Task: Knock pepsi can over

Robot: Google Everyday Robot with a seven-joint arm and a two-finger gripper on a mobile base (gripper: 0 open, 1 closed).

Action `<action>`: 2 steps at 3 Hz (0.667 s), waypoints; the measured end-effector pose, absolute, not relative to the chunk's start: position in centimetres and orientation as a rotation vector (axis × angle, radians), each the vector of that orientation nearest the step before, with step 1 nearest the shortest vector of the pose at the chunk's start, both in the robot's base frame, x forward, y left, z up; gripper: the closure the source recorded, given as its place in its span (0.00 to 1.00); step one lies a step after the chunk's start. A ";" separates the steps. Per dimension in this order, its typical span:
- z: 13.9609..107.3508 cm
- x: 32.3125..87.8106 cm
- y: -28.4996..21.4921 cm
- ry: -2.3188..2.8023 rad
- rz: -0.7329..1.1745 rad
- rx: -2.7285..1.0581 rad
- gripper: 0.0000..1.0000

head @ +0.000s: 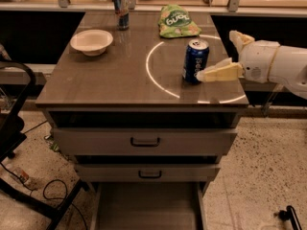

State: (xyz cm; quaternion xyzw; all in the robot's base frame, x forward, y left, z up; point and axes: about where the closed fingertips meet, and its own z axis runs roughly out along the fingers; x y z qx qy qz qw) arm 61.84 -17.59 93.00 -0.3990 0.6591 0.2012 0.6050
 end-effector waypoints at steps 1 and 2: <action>91.8 63.1 -16.6 1.537 0.503 -0.922 0.00; 90.0 64.3 -15.5 1.550 0.599 -0.893 0.03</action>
Offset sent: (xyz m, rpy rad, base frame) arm 0.0337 0.0213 -0.0447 0.1124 0.1284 0.0609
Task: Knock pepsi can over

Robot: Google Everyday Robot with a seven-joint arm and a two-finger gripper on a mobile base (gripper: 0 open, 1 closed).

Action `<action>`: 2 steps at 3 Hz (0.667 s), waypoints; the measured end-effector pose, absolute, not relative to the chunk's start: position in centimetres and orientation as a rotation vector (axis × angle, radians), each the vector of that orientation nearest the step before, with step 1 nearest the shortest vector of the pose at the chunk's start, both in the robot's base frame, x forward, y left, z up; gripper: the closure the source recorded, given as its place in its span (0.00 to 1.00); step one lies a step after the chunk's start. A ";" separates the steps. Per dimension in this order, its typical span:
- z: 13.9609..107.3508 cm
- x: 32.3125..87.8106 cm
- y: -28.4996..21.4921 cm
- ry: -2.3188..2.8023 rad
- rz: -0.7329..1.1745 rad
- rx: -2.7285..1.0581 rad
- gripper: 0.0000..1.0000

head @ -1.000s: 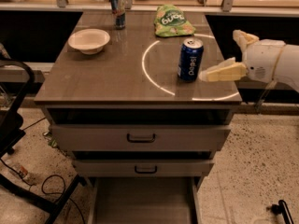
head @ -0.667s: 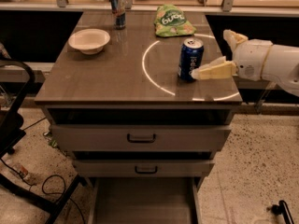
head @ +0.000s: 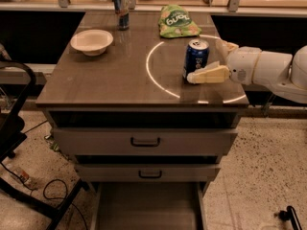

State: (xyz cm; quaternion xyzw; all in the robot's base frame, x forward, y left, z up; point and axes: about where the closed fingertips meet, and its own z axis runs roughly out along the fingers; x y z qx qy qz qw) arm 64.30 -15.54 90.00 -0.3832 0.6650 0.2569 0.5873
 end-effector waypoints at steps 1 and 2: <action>89.0 64.9 -15.0 1.546 0.657 -0.870 0.25; 88.3 65.2 -14.4 1.511 0.702 -0.852 0.49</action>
Offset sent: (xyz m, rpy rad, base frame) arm 0.0117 0.0140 -0.0246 0.1459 -0.0004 0.0572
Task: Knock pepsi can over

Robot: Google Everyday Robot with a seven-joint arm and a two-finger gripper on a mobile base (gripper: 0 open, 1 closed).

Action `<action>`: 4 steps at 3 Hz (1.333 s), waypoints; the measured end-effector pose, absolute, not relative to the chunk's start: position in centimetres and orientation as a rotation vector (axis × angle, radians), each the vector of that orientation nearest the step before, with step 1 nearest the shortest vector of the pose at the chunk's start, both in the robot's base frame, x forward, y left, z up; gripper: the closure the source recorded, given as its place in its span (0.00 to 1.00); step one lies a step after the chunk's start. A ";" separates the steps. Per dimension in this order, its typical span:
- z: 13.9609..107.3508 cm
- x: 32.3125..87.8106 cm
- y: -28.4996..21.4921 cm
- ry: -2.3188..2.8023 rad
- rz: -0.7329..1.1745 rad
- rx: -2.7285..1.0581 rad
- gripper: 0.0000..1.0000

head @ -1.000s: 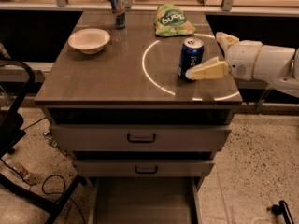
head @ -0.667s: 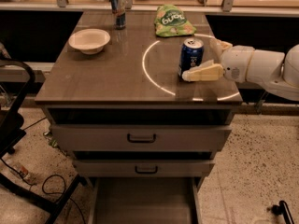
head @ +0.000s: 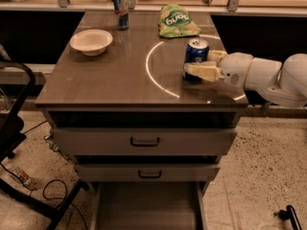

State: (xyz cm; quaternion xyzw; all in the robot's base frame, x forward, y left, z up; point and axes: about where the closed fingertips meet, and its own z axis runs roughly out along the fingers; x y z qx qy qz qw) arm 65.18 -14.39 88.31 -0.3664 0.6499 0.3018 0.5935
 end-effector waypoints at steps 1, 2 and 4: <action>88.0 65.3 -14.0 1.482 0.710 -0.839 0.72; 88.1 65.3 -13.7 1.479 0.714 -0.844 0.96; 90.3 65.5 -13.3 1.599 0.599 -0.947 1.00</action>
Offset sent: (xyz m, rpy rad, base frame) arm 0.0013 0.0034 -0.0026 0.0225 -0.0168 0.0021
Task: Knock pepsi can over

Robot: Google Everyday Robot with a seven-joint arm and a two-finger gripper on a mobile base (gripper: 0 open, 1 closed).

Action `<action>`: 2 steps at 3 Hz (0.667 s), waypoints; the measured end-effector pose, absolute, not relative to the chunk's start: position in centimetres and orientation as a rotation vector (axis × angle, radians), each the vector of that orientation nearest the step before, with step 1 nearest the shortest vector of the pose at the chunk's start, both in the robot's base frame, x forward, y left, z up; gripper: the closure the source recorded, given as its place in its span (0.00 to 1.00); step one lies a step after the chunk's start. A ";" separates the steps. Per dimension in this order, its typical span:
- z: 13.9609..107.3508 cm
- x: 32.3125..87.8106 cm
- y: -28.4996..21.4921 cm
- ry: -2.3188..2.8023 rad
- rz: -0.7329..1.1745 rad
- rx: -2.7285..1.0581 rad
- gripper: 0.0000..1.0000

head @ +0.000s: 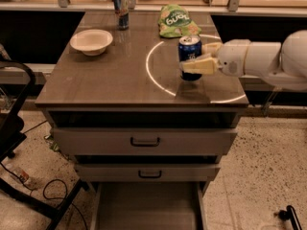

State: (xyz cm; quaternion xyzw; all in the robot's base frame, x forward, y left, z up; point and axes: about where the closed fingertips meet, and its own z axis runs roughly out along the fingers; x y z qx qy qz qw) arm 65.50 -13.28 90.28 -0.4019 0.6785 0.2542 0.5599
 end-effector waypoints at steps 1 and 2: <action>93.3 65.3 -13.6 1.708 0.444 -1.043 1.00; 96.4 65.0 -13.2 1.819 0.280 -1.146 1.00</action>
Offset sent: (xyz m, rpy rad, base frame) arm -0.0008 -0.0184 0.0914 -0.7804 0.0659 -0.1373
